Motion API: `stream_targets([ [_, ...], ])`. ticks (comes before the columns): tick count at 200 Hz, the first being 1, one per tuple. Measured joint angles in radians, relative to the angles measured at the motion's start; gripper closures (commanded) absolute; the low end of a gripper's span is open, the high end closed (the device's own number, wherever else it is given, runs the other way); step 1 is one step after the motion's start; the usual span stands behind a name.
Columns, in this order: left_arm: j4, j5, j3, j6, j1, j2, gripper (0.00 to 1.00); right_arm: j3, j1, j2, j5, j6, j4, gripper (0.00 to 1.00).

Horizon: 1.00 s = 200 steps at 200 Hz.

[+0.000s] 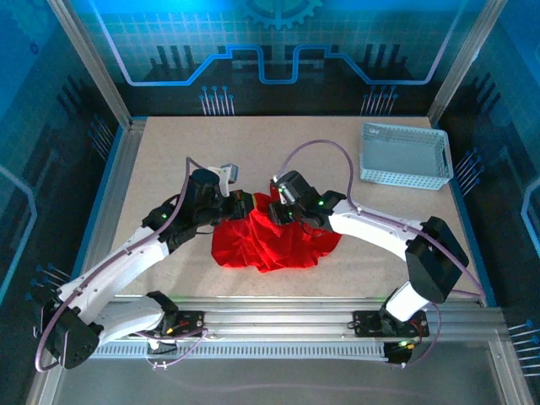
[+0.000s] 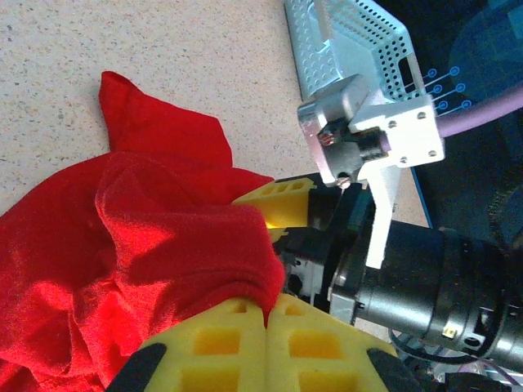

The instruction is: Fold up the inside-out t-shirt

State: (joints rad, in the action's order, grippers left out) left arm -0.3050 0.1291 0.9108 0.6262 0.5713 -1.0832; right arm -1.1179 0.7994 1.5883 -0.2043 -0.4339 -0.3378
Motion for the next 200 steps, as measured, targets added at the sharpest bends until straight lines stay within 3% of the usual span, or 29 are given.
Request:
stream_targets([
  [42,-0.003,-0.002,0.000,0.000,-0.003,0.010,1.00,-0.023,0.000,0.017,-0.026,-0.011,-0.031,0.92],
  [59,-0.021,-0.011,0.000,-0.007,-0.019,0.008,1.00,-0.021,0.000,0.009,0.002,-0.007,-0.031,1.00],
  [116,-0.091,-0.050,0.003,-0.060,-0.156,-0.114,1.00,0.076,-0.020,-0.224,0.230,0.031,0.034,1.00],
  [126,-0.104,-0.049,0.005,-0.069,-0.154,-0.152,0.93,0.090,-0.027,-0.246,0.270,0.024,0.069,1.00],
  [155,-0.161,-0.092,0.007,-0.091,-0.129,-0.188,0.70,0.133,-0.044,-0.253,0.353,-0.019,0.146,1.00],
  [176,-0.207,-0.182,0.005,-0.103,-0.069,-0.124,0.64,0.139,-0.057,-0.244,0.393,-0.047,0.181,1.00],
  [200,-0.178,-0.235,-0.033,-0.114,0.028,0.062,0.63,0.139,-0.061,-0.232,0.422,-0.065,0.211,1.00],
])
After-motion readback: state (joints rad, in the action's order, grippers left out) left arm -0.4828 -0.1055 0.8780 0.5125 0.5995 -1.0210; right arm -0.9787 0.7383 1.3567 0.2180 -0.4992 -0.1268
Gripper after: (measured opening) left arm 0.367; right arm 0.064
